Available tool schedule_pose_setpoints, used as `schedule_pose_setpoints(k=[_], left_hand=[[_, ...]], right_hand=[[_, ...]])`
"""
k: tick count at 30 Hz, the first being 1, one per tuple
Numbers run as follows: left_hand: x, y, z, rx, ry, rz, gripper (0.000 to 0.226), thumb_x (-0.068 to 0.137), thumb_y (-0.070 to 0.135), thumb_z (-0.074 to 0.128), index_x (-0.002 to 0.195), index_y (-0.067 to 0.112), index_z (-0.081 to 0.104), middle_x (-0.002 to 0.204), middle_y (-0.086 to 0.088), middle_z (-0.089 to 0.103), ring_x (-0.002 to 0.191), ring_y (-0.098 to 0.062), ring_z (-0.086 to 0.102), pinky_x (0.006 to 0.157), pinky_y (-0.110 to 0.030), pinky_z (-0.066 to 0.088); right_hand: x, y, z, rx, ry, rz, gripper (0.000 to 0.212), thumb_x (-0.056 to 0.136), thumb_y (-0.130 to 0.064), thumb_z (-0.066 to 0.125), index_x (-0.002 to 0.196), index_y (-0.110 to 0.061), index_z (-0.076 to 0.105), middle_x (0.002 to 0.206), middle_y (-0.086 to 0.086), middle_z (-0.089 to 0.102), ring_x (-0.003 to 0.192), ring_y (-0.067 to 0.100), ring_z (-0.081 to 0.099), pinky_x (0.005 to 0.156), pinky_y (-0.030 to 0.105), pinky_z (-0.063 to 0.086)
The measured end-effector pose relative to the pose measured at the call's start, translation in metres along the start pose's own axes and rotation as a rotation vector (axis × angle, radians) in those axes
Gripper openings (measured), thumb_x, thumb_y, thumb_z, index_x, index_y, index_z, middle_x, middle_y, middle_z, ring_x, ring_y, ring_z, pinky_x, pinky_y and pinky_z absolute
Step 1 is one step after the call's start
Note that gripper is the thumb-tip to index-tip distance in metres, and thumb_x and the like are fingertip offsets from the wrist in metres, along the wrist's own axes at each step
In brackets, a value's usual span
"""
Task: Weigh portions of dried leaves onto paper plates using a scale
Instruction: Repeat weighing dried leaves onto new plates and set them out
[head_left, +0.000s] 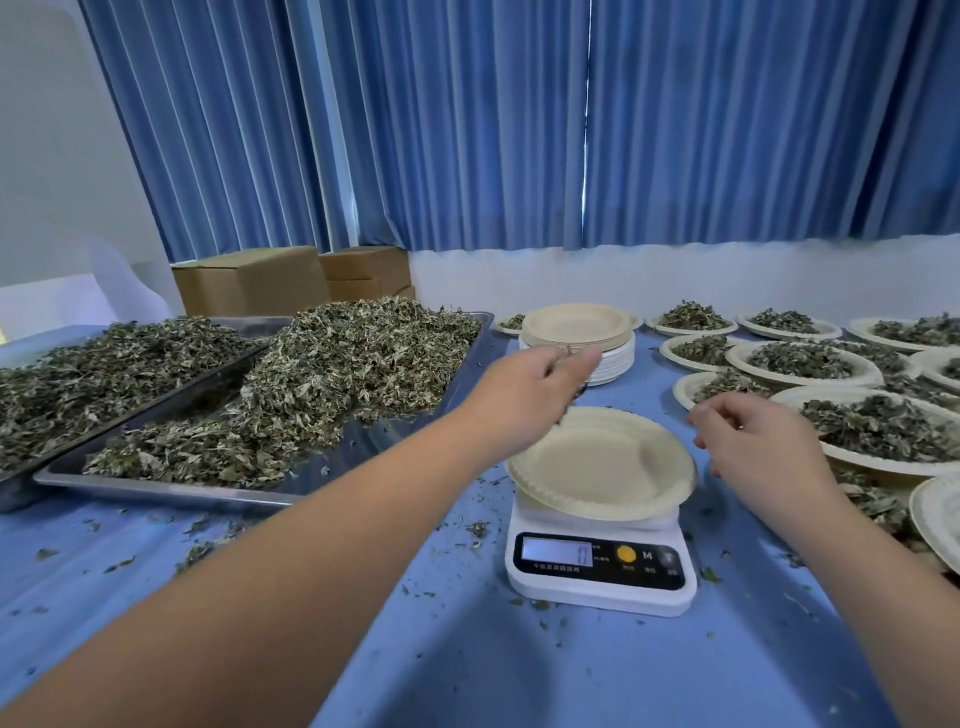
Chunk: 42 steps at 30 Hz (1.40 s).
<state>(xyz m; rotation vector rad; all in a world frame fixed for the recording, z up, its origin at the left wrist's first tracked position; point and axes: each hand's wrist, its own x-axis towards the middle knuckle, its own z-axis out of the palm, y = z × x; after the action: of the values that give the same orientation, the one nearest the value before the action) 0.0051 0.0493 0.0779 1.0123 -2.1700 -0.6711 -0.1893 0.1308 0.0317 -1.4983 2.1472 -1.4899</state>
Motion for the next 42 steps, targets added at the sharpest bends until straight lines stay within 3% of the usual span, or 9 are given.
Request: schedule_pose_setpoints(k=[5, 8, 12, 16, 21, 26, 31, 40, 42], left_hand=[[-0.004, 0.01, 0.023, -0.044, -0.187, -0.001, 0.057, 0.095, 0.064, 0.025, 0.118, 0.021, 0.054, 0.1, 0.011, 0.062, 0.085, -0.003, 0.053, 0.064, -0.007, 0.035], [-0.012, 0.0, 0.022, -0.076, -0.241, 0.018, 0.059, 0.094, 0.067, 0.021, 0.136, 0.033, 0.045, 0.133, 0.011, 0.055, 0.113, -0.005, 0.047, 0.084, -0.019, 0.031], [-0.019, -0.01, 0.005, -0.118, -0.136, 0.068, 0.06, 0.091, 0.069, 0.024, 0.132, 0.034, 0.05, 0.129, 0.013, 0.057, 0.119, -0.006, 0.049, 0.094, -0.025, 0.037], [-0.013, -0.043, -0.031, 0.139, 0.088, 0.048, 0.025, 0.098, 0.043, 0.046, 0.111, 0.029, 0.062, 0.1, 0.019, 0.061, 0.087, 0.012, 0.054, 0.069, -0.004, 0.035], [-0.015, -0.11, -0.074, 0.591, 0.045, -0.269, 0.036, 0.098, 0.034, 0.048, 0.131, 0.023, 0.052, 0.132, -0.004, 0.051, 0.104, -0.019, 0.06, 0.091, -0.035, 0.049], [-0.017, -0.158, -0.11, 1.067, -0.078, -0.702, 0.061, 0.095, 0.048, 0.045, 0.148, 0.026, 0.027, 0.159, -0.012, 0.017, 0.145, -0.041, 0.015, 0.109, -0.07, 0.017], [-0.022, -0.181, -0.118, 0.817, -0.255, -0.82, 0.043, 0.099, 0.028, 0.037, 0.135, 0.005, 0.04, 0.137, -0.021, 0.048, 0.111, -0.036, 0.058, 0.103, -0.052, 0.041], [-0.023, -0.159, -0.112, 0.66, -0.071, -0.415, 0.021, 0.097, 0.031, 0.05, 0.112, 0.024, 0.063, 0.104, 0.001, 0.063, 0.071, -0.014, 0.064, 0.059, -0.024, 0.049], [-0.025, -0.158, -0.115, 0.729, -0.043, -0.438, 0.032, 0.096, 0.041, 0.048, 0.123, 0.028, 0.059, 0.118, -0.005, 0.056, 0.083, -0.022, 0.065, 0.076, -0.036, 0.056]], right_hand=[[0.0, 0.0, 0.0, -0.021, 0.001, -0.003, 0.022, 0.092, -0.019, 0.054, 0.075, -0.017, 0.068, 0.071, 0.003, 0.067, 0.068, 0.027, 0.063, 0.069, 0.038, 0.05], [0.001, 0.0, 0.0, -0.02, -0.002, -0.004, 0.023, 0.092, -0.02, 0.054, 0.075, -0.016, 0.069, 0.071, 0.003, 0.067, 0.069, 0.026, 0.062, 0.069, 0.038, 0.05], [0.0, -0.001, 0.001, -0.046, -0.011, -0.027, 0.024, 0.093, -0.022, 0.053, 0.075, -0.015, 0.068, 0.072, 0.006, 0.067, 0.069, 0.028, 0.062, 0.066, 0.037, 0.047], [0.0, -0.002, 0.002, -0.045, 0.003, -0.032, 0.025, 0.093, -0.021, 0.053, 0.074, -0.013, 0.067, 0.073, 0.009, 0.067, 0.064, 0.026, 0.057, 0.055, 0.03, 0.039], [-0.002, -0.004, 0.003, -0.073, 0.01, -0.055, 0.025, 0.093, -0.02, 0.053, 0.076, -0.012, 0.068, 0.073, 0.009, 0.067, 0.057, 0.021, 0.052, 0.053, 0.028, 0.034], [-0.002, -0.003, 0.006, -0.082, 0.01, -0.059, 0.025, 0.094, -0.021, 0.053, 0.076, -0.013, 0.069, 0.072, 0.007, 0.067, 0.052, 0.018, 0.047, 0.052, 0.027, 0.033], [-0.001, -0.002, 0.007, -0.086, -0.005, -0.053, 0.025, 0.092, -0.021, 0.054, 0.073, -0.013, 0.068, 0.071, 0.009, 0.067, 0.049, 0.017, 0.045, 0.051, 0.026, 0.031], [0.001, -0.001, 0.005, -0.062, 0.019, -0.042, 0.024, 0.092, -0.021, 0.055, 0.073, -0.021, 0.068, 0.071, 0.004, 0.067, 0.05, 0.017, 0.048, 0.05, 0.025, 0.033], [0.002, 0.0, 0.004, -0.063, 0.034, -0.03, 0.024, 0.093, -0.022, 0.054, 0.074, -0.023, 0.068, 0.072, -0.001, 0.067, 0.053, 0.017, 0.052, 0.05, 0.025, 0.034]])
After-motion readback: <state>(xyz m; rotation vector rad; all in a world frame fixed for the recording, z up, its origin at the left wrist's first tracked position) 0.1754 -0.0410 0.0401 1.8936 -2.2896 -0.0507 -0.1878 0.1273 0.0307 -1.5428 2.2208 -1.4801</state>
